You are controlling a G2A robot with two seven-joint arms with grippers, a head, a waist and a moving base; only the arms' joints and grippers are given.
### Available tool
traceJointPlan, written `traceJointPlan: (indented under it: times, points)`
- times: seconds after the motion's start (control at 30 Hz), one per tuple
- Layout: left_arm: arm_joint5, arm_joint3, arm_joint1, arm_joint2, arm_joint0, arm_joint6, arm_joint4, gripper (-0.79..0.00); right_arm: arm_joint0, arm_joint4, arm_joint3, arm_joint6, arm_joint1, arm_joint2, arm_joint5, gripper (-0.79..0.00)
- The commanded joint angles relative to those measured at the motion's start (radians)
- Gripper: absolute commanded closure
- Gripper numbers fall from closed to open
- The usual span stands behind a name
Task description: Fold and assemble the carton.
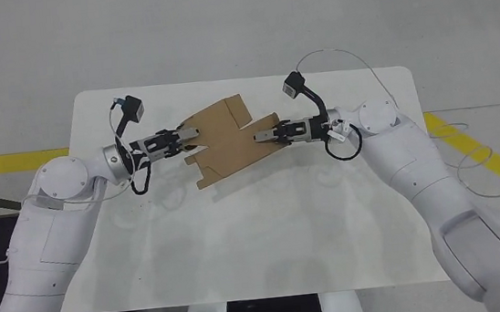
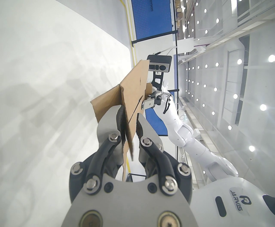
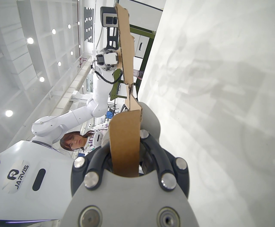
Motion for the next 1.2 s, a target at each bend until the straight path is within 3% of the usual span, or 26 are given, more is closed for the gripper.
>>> traceJointPlan:
  times: [0.0, 0.2, 0.27, 0.37, 0.6, 0.63, 0.7, 0.73, 0.8, 0.97, 1.17]
  points:
    - [0.006, 0.002, -0.001, 0.002, 0.0, -0.006, -0.005, -0.102, -0.001, -0.002, 0.001, 0.0, -0.001, 0.003, 0.0, 0.0]
    - [0.016, 0.005, -0.001, 0.006, 0.003, -0.022, -0.004, -0.151, -0.004, -0.01, 0.002, 0.0, -0.003, 0.012, 0.0, 0.0]
    - [0.018, 0.006, -0.001, 0.007, 0.003, -0.021, -0.001, -0.129, -0.004, -0.014, 0.001, 0.0, -0.004, 0.014, 0.0, 0.0]
    - [0.019, 0.006, -0.002, 0.007, 0.003, -0.018, -0.002, 0.0, -0.005, -0.019, 0.001, 0.001, -0.005, 0.018, 0.001, 0.0]
    - [0.022, 0.007, -0.003, 0.006, 0.002, -0.015, -0.005, 0.0, -0.01, -0.028, 0.0, 0.002, -0.006, 0.028, 0.002, 0.0]
    - [0.022, 0.008, -0.003, 0.005, 0.001, -0.015, -0.005, 0.0, -0.01, -0.031, 0.001, 0.002, -0.006, 0.029, 0.002, -0.142]
    - [0.022, 0.013, -0.003, 0.002, 0.0, -0.012, -0.007, 0.0, -0.011, -0.044, 0.012, -0.002, -0.005, 0.032, 0.004, -0.32]
    - [0.02, 0.014, -0.003, -0.001, -0.001, -0.01, -0.01, 0.0, -0.01, -0.055, 0.019, -0.007, -0.004, 0.033, 0.006, -0.372]
    - [0.012, 0.015, -0.002, -0.009, -0.003, -0.007, -0.015, 0.0, -0.01, -0.07, 0.033, -0.017, -0.002, 0.038, 0.007, -0.416]
    - [-0.037, 0.001, 0.0, -0.031, -0.002, 0.0, -0.006, 0.0, -0.012, -0.081, 0.048, -0.026, 0.005, 0.06, -0.001, -0.416]
    - [-0.113, -0.025, 0.004, -0.044, 0.009, 0.009, 0.044, 0.0, -0.006, -0.07, 0.031, -0.032, 0.017, 0.102, -0.025, -0.471]
